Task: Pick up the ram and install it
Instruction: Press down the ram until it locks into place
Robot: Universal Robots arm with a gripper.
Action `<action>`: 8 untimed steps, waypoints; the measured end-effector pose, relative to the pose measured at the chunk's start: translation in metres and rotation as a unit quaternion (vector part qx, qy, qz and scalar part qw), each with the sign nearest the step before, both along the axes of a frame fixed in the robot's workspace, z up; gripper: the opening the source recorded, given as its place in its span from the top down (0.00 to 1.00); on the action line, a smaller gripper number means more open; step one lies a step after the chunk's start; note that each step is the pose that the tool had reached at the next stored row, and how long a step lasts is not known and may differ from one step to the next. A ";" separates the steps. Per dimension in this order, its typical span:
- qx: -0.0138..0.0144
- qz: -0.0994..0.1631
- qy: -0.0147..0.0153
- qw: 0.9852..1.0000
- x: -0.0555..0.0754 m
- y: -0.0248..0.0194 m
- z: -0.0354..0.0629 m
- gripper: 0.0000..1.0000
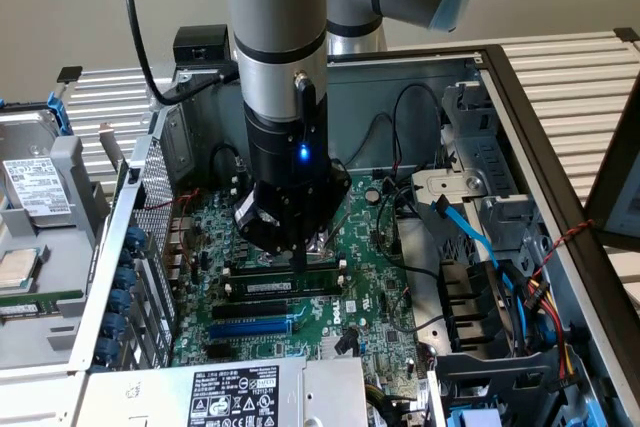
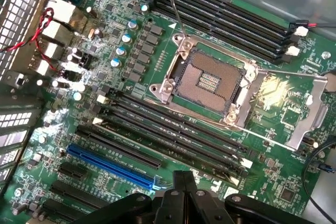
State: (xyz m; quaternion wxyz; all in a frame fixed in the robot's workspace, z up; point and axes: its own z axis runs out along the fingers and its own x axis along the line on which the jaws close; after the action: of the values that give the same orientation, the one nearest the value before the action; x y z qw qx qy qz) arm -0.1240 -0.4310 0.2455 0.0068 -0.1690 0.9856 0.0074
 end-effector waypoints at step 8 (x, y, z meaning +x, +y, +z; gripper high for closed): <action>0.000 -0.067 0.000 0.998 0.000 0.0000 -0.0015 0.89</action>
State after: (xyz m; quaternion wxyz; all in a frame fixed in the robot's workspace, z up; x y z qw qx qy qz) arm -0.1240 -0.4310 0.2440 0.0073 -0.1021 0.9947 0.0071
